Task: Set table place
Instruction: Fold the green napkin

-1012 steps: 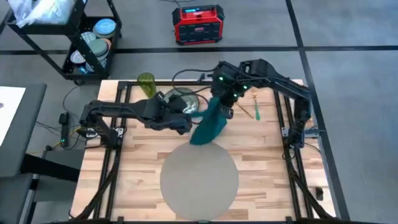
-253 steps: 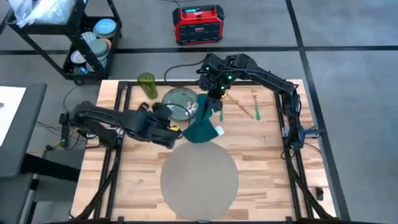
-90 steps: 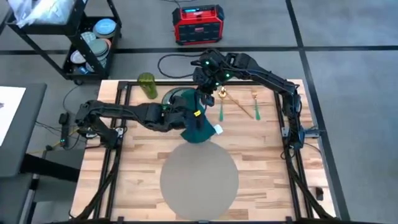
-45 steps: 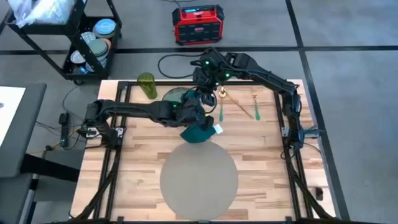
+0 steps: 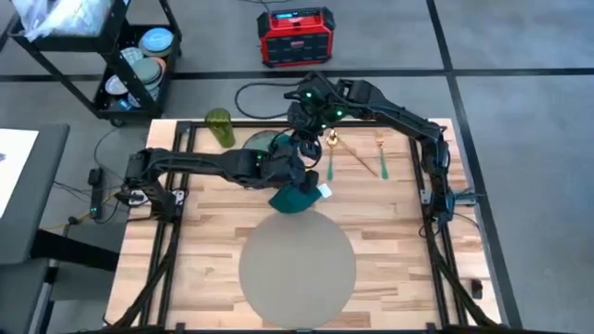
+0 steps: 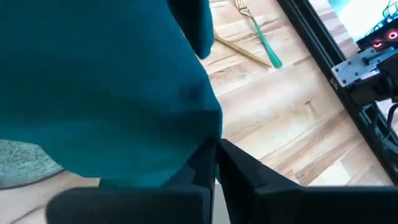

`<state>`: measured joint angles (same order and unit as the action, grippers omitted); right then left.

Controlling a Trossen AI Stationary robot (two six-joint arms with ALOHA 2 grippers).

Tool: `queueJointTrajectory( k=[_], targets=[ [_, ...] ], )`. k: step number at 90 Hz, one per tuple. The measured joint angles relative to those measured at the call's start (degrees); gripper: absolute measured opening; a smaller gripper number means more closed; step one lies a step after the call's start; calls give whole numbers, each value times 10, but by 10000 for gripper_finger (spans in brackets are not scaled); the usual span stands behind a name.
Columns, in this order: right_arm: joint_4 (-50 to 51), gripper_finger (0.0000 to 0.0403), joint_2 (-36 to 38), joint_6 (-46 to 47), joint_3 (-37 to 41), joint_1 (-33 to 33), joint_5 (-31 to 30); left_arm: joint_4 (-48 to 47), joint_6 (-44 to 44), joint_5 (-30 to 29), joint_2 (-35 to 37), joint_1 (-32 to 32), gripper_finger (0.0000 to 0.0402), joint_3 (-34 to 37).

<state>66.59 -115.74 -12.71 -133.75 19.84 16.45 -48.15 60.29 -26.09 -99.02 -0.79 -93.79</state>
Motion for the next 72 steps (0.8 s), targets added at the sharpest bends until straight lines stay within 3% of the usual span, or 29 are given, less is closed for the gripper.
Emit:
queueJointTrajectory(
  k=[53,72],
  targets=[
    [-7,0,0,2,0,-9,0,-14,56,-34,29,-37,0,-2],
    [10,0,0,2,0,-10,0,-145,138,-61,59,-97,0,-2]
  ],
)
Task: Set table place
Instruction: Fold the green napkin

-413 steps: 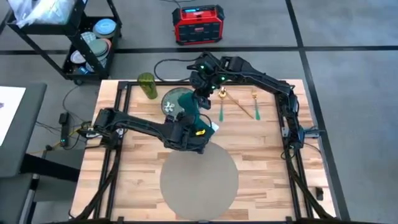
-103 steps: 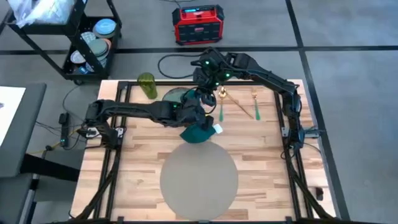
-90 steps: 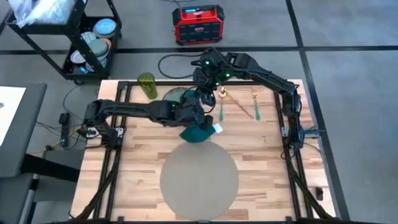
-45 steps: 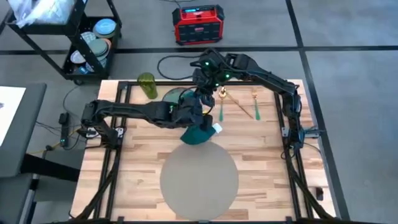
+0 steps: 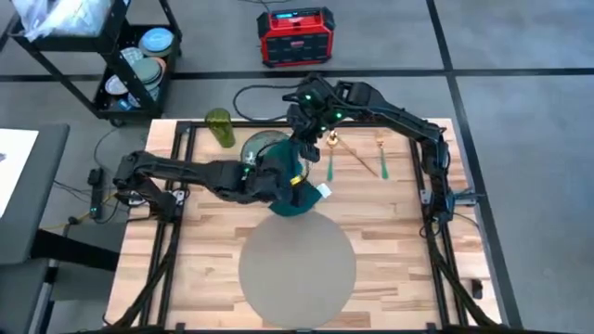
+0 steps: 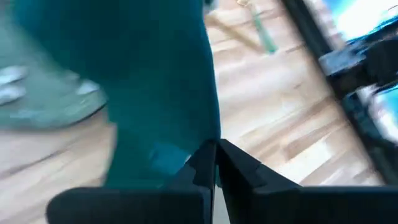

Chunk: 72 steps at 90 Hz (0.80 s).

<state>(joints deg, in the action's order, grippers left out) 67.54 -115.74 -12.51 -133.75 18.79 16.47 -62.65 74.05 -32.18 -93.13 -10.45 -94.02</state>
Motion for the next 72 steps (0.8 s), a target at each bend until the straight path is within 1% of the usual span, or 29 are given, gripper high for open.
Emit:
queueJointTrajectory(
  k=[18,28,46,60,65,72],
  targets=[
    [59,0,0,0,0,1,-1,-204,134,-51,50,-58,0,0],
    [80,0,0,4,0,-5,-3,-277,174,-72,73,-73,0,0],
    [94,0,0,22,0,-27,-3,-253,127,-111,92,-68,0,4],
    [94,0,0,35,0,-30,-3,-208,45,-96,77,-65,4,4],
    [92,0,0,35,0,-30,-3,-180,13,-83,68,-60,13,4],
    [84,0,0,35,0,-30,-3,-140,-10,-81,54,-50,31,4]
  ],
)
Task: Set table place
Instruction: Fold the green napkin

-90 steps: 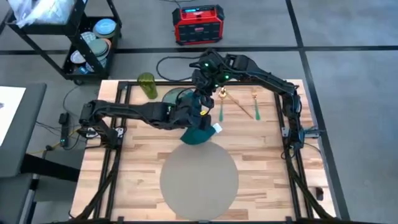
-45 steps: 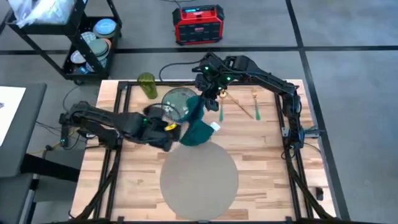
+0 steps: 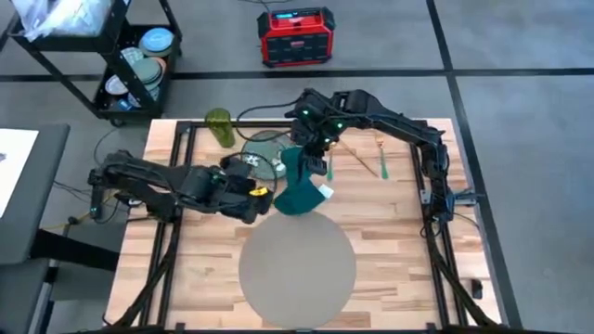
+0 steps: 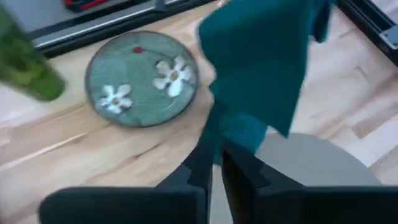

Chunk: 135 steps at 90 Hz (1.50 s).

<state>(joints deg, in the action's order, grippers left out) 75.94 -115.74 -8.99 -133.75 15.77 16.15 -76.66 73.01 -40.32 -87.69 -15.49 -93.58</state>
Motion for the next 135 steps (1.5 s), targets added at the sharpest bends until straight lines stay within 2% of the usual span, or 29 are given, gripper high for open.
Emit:
queueJointTrajectory(
  k=[9,18,32,43,51,63,83,102,121,135],
  targets=[
    [-6,0,0,0,0,0,0,63,-27,1,-20,15,62,0],
    [-13,0,0,0,0,0,0,87,-35,13,-43,28,92,0],
    [-18,0,0,-1,0,0,0,93,7,31,-75,47,131,0],
    [-19,0,0,-5,0,1,0,145,15,34,-82,58,149,0],
    [-20,0,0,-11,0,1,0,192,1,40,-80,64,153,0],
    [-19,0,0,-15,0,1,0,212,-26,42,-80,68,153,-11],
    [-14,0,0,-15,0,0,1,201,-50,45,-81,71,152,-12],
    [-19,0,0,-15,0,0,2,227,-79,103,-81,94,152,-12],
    [-21,0,0,-15,0,0,2,247,-84,146,-123,103,152,-12],
    [-21,0,0,-21,0,0,3,239,-65,154,-147,103,151,-12]
  ],
)
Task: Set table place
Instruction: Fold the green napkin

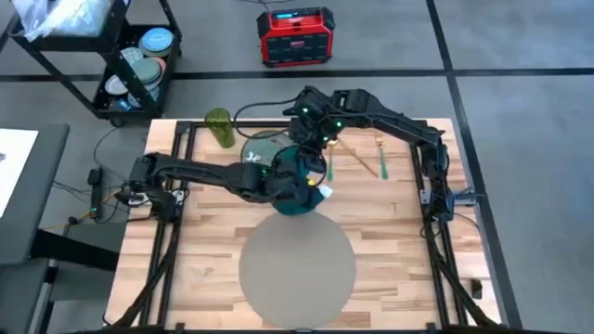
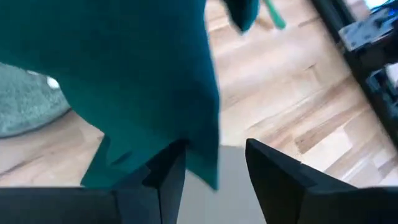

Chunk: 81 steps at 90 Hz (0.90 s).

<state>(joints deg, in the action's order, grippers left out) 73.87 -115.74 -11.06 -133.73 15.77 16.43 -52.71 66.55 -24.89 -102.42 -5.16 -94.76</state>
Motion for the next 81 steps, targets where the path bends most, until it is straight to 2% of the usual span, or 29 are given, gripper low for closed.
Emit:
queueJointTrajectory(
  k=[10,23,27,51,74,81],
  targets=[
    [0,0,0,-5,0,0,0,-14,34,-30,0,0,125,0],
    [1,0,0,-10,0,0,0,-29,26,-57,2,3,28,0],
    [1,0,0,-12,0,0,0,-30,23,-58,2,4,12,0],
    [-2,0,0,-16,0,0,0,-65,58,-65,22,-21,0,-2],
    [9,0,0,-11,0,-2,2,-339,161,-123,54,-84,0,-59],
    [16,0,0,0,0,-8,2,-377,166,-124,61,-91,0,-60]
  ],
)
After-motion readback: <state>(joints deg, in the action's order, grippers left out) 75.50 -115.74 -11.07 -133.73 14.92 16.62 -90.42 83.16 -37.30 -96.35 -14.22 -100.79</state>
